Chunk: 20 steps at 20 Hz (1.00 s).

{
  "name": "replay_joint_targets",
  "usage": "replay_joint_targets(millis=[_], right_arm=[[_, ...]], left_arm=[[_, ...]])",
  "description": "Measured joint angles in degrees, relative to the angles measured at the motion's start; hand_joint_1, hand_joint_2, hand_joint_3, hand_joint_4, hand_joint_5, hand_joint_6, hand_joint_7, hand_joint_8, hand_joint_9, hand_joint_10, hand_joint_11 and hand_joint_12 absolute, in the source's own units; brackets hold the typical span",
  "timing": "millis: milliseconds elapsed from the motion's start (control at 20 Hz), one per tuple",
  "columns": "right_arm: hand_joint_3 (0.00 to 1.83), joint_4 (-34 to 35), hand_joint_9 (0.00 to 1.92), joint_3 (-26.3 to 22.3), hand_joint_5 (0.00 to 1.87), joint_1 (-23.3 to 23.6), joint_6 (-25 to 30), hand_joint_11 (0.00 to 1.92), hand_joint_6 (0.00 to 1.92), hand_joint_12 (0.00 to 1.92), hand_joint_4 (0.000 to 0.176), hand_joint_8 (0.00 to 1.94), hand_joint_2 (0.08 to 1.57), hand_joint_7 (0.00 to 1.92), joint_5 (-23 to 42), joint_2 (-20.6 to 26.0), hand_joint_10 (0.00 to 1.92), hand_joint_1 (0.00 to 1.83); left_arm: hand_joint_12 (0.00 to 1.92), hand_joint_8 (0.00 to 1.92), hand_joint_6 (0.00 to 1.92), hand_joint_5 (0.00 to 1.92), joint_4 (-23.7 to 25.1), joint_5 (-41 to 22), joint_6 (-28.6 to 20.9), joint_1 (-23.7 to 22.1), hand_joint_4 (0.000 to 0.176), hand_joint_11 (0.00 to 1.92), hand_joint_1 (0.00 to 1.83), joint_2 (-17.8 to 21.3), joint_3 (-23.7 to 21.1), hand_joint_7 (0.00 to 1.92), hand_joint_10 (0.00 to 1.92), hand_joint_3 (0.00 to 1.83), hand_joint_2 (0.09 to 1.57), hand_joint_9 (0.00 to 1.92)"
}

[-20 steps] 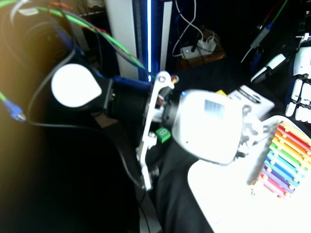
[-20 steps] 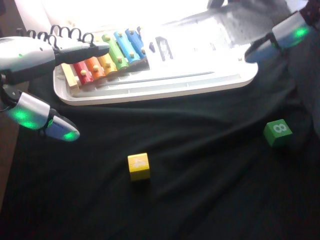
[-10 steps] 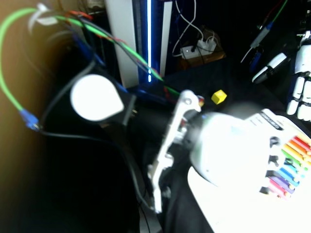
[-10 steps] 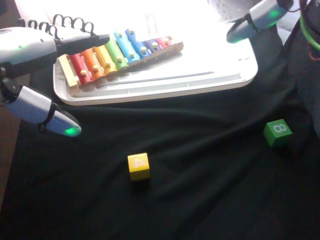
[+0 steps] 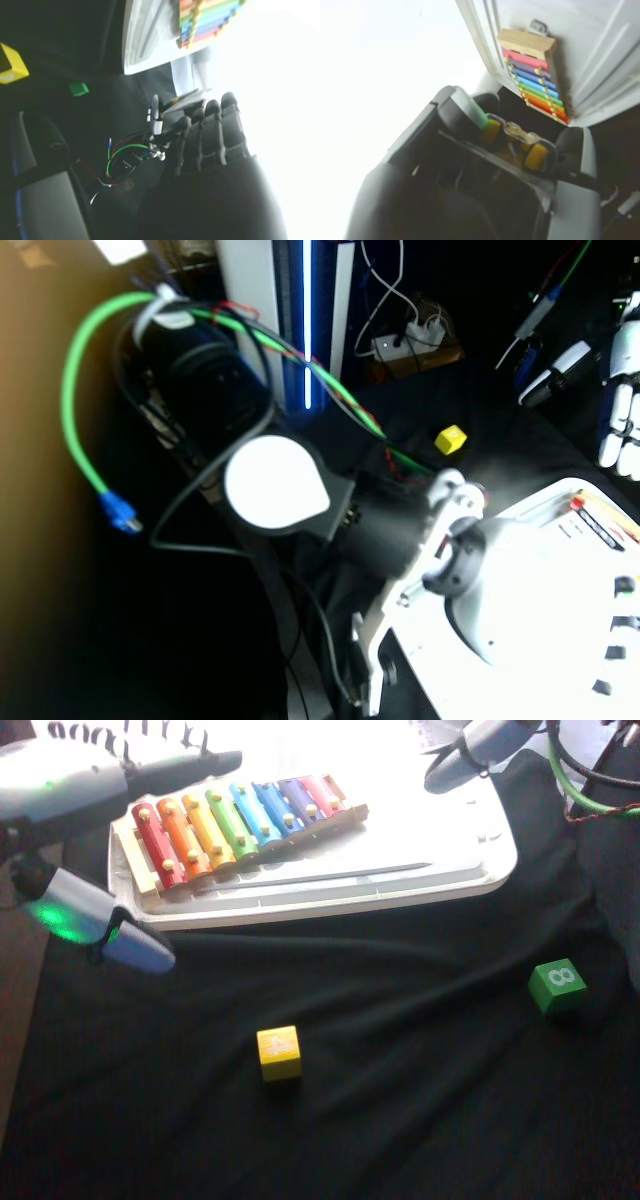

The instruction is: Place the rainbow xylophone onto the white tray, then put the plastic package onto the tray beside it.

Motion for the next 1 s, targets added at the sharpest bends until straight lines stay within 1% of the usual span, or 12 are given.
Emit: replay_joint_targets(millis=[200,300,450,550,650,700,750,800,850,900,950,1000], right_arm=[[0.0,0.2,1.01,4.9,0.59,0.0,2.0,1.16,1.73,1.92,0.0,1.68,1.13,0.79,-2.5,-1.9,1.87,1.16],[0.0,0.2,0.8,5.0,0.5,0.0,2.1,0.96,1.65,1.88,0.0,1.54,1.15,0.63,-5.1,-2.0,1.76,1.06],[0.0,0.5,0.58,5.4,0.53,-0.1,2.3,0.69,1.69,1.88,0.0,1.67,1.08,0.53,-6.8,-2.9,1.8,1.13],[0.0,0.6,0.48,5.7,0.51,-0.5,2.8,0.48,1.27,1.57,0.0,1.41,1.08,0.51,-7.1,-3.5,1.56,1.12],[0.01,0.5,0.41,5.8,0.64,-1.1,3.1,0.42,1.41,1.54,0.0,1.23,1.23,0.47,-7.2,-4.0,1.44,1.02],[0.0,0.5,0.46,5.8,0.48,-1.5,3.2,0.43,1.04,1.29,0.0,0.83,1.15,0.55,-7.3,-4.4,1.09,1.01],[0.0,0.5,0.46,5.9,0.48,-1.6,3.2,0.43,1.04,1.29,0.0,0.83,1.15,0.55,-7.5,-4.7,1.09,1.01],[0.0,0.5,0.5,5.9,0.48,-1.6,3.2,0.45,0.64,1.16,0.0,0.51,1.11,0.62,-7.5,-5.0,0.85,0.98],[0.0,0.5,0.5,5.9,0.48,-1.6,3.2,0.45,0.64,1.16,0.0,0.51,1.11,0.62,-7.5,-5.2,0.85,0.98],[0.0,0.6,0.48,5.9,0.5,-1.6,3.2,0.4,0.37,1.15,0.0,0.35,1.11,0.6,-7.4,-5.4,0.7,0.91],[0.0,0.6,0.38,5.9,0.28,-1.6,3.3,0.14,0.02,0.94,0.016,0.03,1.01,0.48,-7.3,-5.6,0.15,0.73],[0.0,0.6,0.38,5.9,0.28,-1.6,3.5,0.14,0.02,0.94,0.016,0.03,1.01,0.48,-7.3,-5.7,0.15,0.73]], left_arm=[[0.02,0.0,0.0,0.0,1.9,-0.9,0.0,-1.6,0.0,0.0,0.84,-1.1,-0.2,0.0,0.0,0.0,0.74,0.0],[0.04,0.0,0.0,0.0,3.1,-0.4,0.0,-2.2,0.0,0.02,0.82,-1.1,-0.7,0.0,0.0,0.0,0.75,0.0],[0.34,0.0,0.0,0.0,2.8,-0.6,0.0,-2.6,0.0,0.0,0.77,-1.1,-0.8,0.0,0.01,0.0,0.75,0.02],[0.24,0.0,0.0,0.0,2.9,-0.4,0.0,-2.6,0.0,0.0,0.79,-1.1,-0.8,0.0,0.0,0.0,0.76,0.02],[0.17,0.0,0.0,0.0,2.9,-0.3,0.0,-2.6,0.0,0.0,0.8,-1.1,-0.8,0.0,0.0,0.0,0.76,0.0],[0.1,0.0,0.0,0.0,3.0,-0.3,0.0,-2.7,0.001,0.0,0.81,-1.1,-0.9,0.0,0.0,0.0,0.76,0.0],[0.1,0.0,0.0,0.0,3.0,-0.3,0.0,-2.7,0.001,0.0,0.81,-1.1,-0.9,0.0,0.0,0.0,0.76,0.0],[0.07,0.0,0.0,0.0,2.9,-0.4,0.0,-2.7,0.005,0.0,0.83,-1.1,-0.9,0.0,0.0,0.0,0.76,0.0],[0.07,0.0,0.0,0.0,3.0,-0.3,0.0,-2.7,0.005,0.0,0.83,-1.1,-0.9,0.0,0.0,0.0,0.76,0.0],[0.06,0.0,0.0,0.0,3.0,-0.3,0.0,-2.7,0.009,0.0,0.8,-1.1,-0.9,0.0,0.0,0.0,0.77,0.0],[0.01,0.0,0.0,0.0,3.0,-0.3,0.0,-2.9,0.0,0.0,0.83,-1.1,-0.9,0.0,0.0,0.0,0.77,0.0],[0.01,0.0,0.0,0.0,2.9,-0.3,0.0,-2.9,0.0,0.0,0.83,-1.1,-0.9,0.0,0.0,0.0,0.77,0.0]])
